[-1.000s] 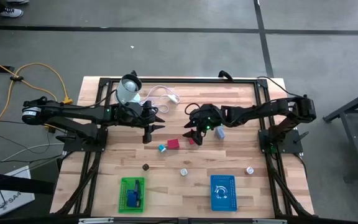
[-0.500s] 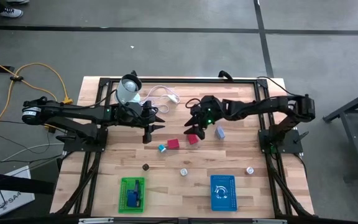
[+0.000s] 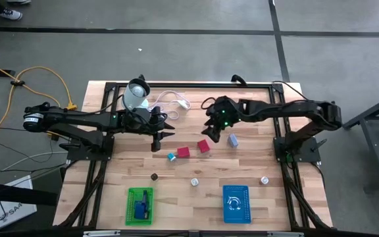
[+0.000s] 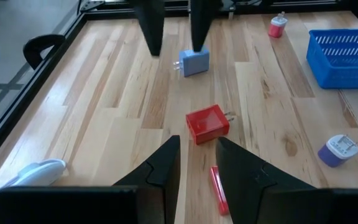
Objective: Pick & Place Office items
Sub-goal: Put the white charger adapter into the blue bin
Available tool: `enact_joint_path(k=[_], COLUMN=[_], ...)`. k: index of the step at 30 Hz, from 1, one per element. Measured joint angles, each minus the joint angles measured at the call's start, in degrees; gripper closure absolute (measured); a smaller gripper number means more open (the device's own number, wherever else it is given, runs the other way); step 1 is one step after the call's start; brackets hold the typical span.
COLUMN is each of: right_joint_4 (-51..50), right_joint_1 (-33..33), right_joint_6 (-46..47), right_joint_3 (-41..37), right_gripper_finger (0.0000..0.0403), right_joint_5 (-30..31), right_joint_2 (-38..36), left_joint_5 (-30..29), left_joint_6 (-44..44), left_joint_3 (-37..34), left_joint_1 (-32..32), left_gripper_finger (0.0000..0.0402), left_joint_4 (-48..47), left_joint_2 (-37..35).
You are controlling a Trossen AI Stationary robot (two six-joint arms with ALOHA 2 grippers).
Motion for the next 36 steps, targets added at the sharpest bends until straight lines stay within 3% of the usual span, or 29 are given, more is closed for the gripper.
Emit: enact_joint_path(k=[7,14,20,28,36], right_joint_4=[-14.5,-23.08,-33.67,-39.03,-39.87], right_joint_1=[3.99,6.16,7.02,9.35,12.94], right_joint_6=[5.6,18.71,22.83,31.67,46.14], right_joint_3=[6.78,8.12,8.1,8.1,7.56], right_gripper_finger=[0.0172,0.0172,0.0172,0.0172,0.0172], right_joint_5=[10.12,12.66,18.0,19.59,25.5], right_joint_2=[-1.31,-1.31,-1.31,-1.13,-1.02], left_joint_5=[0.01,0.01,0.0,0.01,0.01], left_joint_6=[0.0,0.0,0.0,0.0,0.0], left_joint_3=[0.0,0.0,0.0,0.0,0.0], left_joint_1=[0.0,0.0,0.0,0.0,0.0], left_gripper_finger=[0.0304,0.0304,0.0304,0.0304,0.0304], left_joint_4=[0.12,0.13,0.12,0.12,0.12], left_joint_2=[0.0,0.0,0.0,0.0,0.0])
